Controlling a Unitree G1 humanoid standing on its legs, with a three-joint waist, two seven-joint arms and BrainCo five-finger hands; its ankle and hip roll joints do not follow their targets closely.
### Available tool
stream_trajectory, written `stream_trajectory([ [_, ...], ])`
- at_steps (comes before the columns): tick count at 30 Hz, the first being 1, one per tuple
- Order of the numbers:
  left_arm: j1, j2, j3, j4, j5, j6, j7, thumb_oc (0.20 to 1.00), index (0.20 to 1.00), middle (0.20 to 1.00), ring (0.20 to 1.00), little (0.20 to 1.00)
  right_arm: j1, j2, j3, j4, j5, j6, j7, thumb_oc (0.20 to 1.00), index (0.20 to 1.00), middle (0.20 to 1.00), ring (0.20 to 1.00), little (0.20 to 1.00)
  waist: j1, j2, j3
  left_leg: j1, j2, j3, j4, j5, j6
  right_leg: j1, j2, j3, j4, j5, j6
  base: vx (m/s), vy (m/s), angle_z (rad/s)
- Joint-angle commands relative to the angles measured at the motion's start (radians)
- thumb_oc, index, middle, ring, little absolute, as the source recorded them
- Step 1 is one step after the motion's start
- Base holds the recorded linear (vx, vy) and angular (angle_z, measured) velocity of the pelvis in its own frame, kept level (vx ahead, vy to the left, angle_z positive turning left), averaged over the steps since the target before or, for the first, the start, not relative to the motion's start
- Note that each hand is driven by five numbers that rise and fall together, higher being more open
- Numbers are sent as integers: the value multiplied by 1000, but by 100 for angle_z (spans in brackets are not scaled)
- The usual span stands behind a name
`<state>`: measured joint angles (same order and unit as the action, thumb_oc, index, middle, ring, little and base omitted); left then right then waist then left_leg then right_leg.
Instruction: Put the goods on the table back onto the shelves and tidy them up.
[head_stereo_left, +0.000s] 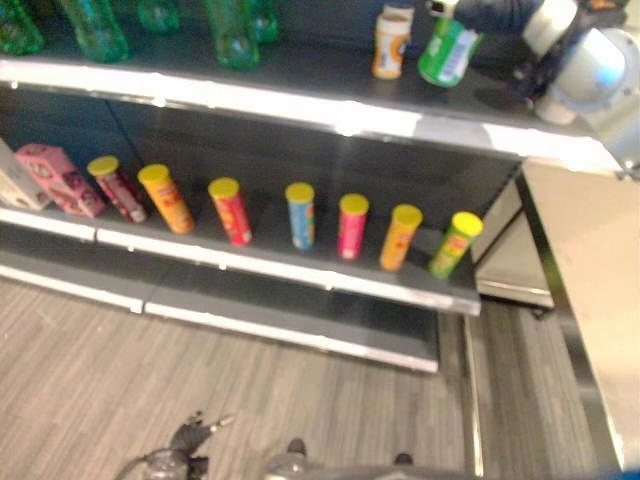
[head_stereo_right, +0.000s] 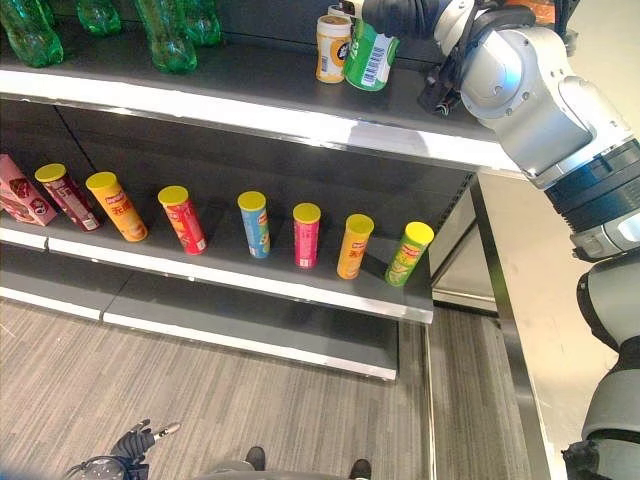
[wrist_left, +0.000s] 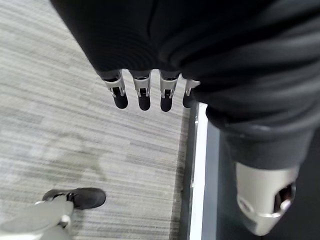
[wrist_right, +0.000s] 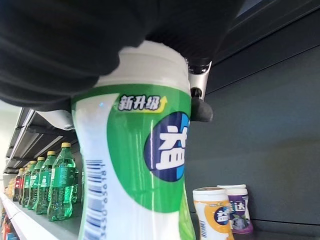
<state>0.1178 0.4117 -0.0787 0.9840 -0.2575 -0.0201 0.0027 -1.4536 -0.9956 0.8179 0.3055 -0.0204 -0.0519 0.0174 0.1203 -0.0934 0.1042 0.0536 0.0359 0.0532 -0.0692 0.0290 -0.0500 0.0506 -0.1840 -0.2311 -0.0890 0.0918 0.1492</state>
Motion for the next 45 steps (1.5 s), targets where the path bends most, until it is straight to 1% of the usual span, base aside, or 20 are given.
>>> stream_trajectory([
  [1,-29,28,-32,11,-14,-22,8,1000,1000,1000,1000,1000,-82,-18,39,50,13,-4,-29,200,200,200,200,200,36,-14,-35,-19,21,-64,7,-76,-36,-73,-34,44,68,-35,29,124,-314,2],
  [2,-41,11,-49,10,-11,-20,17,1000,1000,1000,1000,1000,-54,1,24,60,4,-1,-20,200,200,200,200,200,36,-25,-42,-23,52,-75,11,-75,-59,-41,-7,19,31,-47,21,90,-287,5],
  [4,-41,13,-51,8,-10,-21,16,1000,1000,1000,1000,1000,-49,0,19,55,8,-2,-17,200,200,200,200,200,35,-29,-38,-36,59,-79,47,-88,-64,-38,-3,15,33,-56,15,49,-178,26],
  [6,-32,27,-52,-20,-10,-16,8,1000,1000,1000,1000,1000,-65,7,13,26,29,-6,-14,200,200,200,200,200,42,-38,-11,-115,64,-93,242,-125,-93,-32,-3,3,39,-75,-7,-21,-115,45],
  [8,-28,25,-47,-22,-20,-11,15,1000,1000,1000,1000,1000,-75,9,22,17,28,-3,-12,200,200,200,200,200,49,-37,18,-195,106,-121,371,-84,-122,-11,-6,3,24,-80,-9,1,87,30],
  [9,-17,21,-39,-25,-27,-12,9,1000,1000,1000,1000,1000,-95,-8,46,21,24,6,-9,200,200,200,200,200,44,-32,14,-178,188,-99,286,-62,-120,3,-14,6,10,-85,9,97,175,11],
  [10,-17,20,-39,-25,-27,-12,9,1000,1000,1000,1000,1000,-97,-8,48,22,24,5,-9,200,200,200,200,200,48,-31,16,-169,191,-94,278,-60,-122,5,-12,10,10,-86,8,178,393,-10],
  [11,-7,28,-41,-41,-30,-13,6,1000,1000,1000,1000,1000,-98,-37,67,15,13,5,-10,200,200,200,200,200,49,-21,2,-175,256,-117,159,1,-129,2,-40,28,6,-86,31,127,355,-17],
  [12,-5,34,-46,-52,-35,-12,6,1000,1000,1000,1000,1000,-92,-57,67,6,6,9,-8,200,200,200,200,200,51,-13,-4,-181,272,-140,98,37,-140,-1,-47,37,8,-88,36,125,356,-21],
  [14,-5,44,-59,-62,-29,-13,4,1000,1000,1000,1000,1000,-76,-100,60,7,-10,16,-10,200,200,200,200,200,44,10,-27,-163,281,-167,23,36,-157,5,-75,39,14,-98,51,161,410,-7],
  [16,-6,39,-75,-65,-7,-11,-2,1000,1000,1000,1000,1000,10,-137,-12,-23,-41,23,-8,200,200,200,200,200,19,30,-43,-157,238,-150,48,-20,-148,12,-148,23,34,-64,76,194,610,-9],
  [18,-5,83,-45,-65,6,-8,-1,1000,1000,1000,1000,1000,19,-99,-21,-29,-63,31,-6,200,200,200,200,200,27,16,-21,-128,156,-99,84,-72,-99,-76,-234,31,119,81,82,26,576,-8],
  [19,-4,90,-40,-70,3,-8,-2,1000,1000,1000,1000,1000,7,-92,-19,-25,-59,28,-9,200,200,200,200,200,33,18,-14,-118,149,-76,82,-73,-90,-98,-238,12,145,79,74,-88,505,-130],
  [21,-19,105,-15,-66,-6,-16,16,1000,1000,1000,1000,1000,-40,-59,-5,22,-29,15,-36,200,200,200,200,200,24,22,-4,-80,122,-22,32,-52,-76,-132,-96,-30,153,-25,47,-77,320,-136],
  [22,-19,105,-15,-66,-6,-16,16,1000,1000,1000,1000,1000,-41,-59,-4,23,-29,15,-36,200,200,200,200,200,24,23,-4,-80,122,-23,33,-52,-76,-131,-96,-31,152,-25,47,-23,67,-13],
  [23,-25,105,-25,-60,-7,-11,4,1000,1000,1000,1000,1000,-42,-76,11,19,-27,11,-31,200,200,200,200,200,20,12,1,-82,116,-34,33,-45,-74,-130,-55,17,139,-54,24,42,-7,-8],
  [24,-22,110,-19,-68,-5,-12,7,1000,1000,1000,1000,1000,-66,-77,21,30,-32,27,-27,200,200,200,200,200,26,3,0,-74,110,-37,35,-51,-76,-104,-46,45,122,-61,27,64,0,28],
  [29,-16,101,-10,-70,-22,-9,11,1000,1000,1000,1000,1000,-52,-59,11,22,-22,21,-26,200,200,200,200,200,30,-2,-7,-65,107,-32,28,-52,-77,-94,-53,39,110,-52,26,37,-8,15],
  [33,3,26,-27,-80,-22,-5,7,1000,1000,1000,1000,1000,-5,-33,-26,24,-7,21,-23,200,200,200,200,200,19,-13,-52,-25,134,-30,-8,-49,-90,-7,-30,17,10,-43,29,129,-89,10],
  [45,19,10,-20,-53,14,-11,11,1000,1000,1000,1000,1000,49,-73,-35,81,-50,23,-25,200,200,200,200,200,6,-6,-63,-22,138,-18,-18,-48,-96,-4,-39,13,2,-45,36,10,-5,4],
])
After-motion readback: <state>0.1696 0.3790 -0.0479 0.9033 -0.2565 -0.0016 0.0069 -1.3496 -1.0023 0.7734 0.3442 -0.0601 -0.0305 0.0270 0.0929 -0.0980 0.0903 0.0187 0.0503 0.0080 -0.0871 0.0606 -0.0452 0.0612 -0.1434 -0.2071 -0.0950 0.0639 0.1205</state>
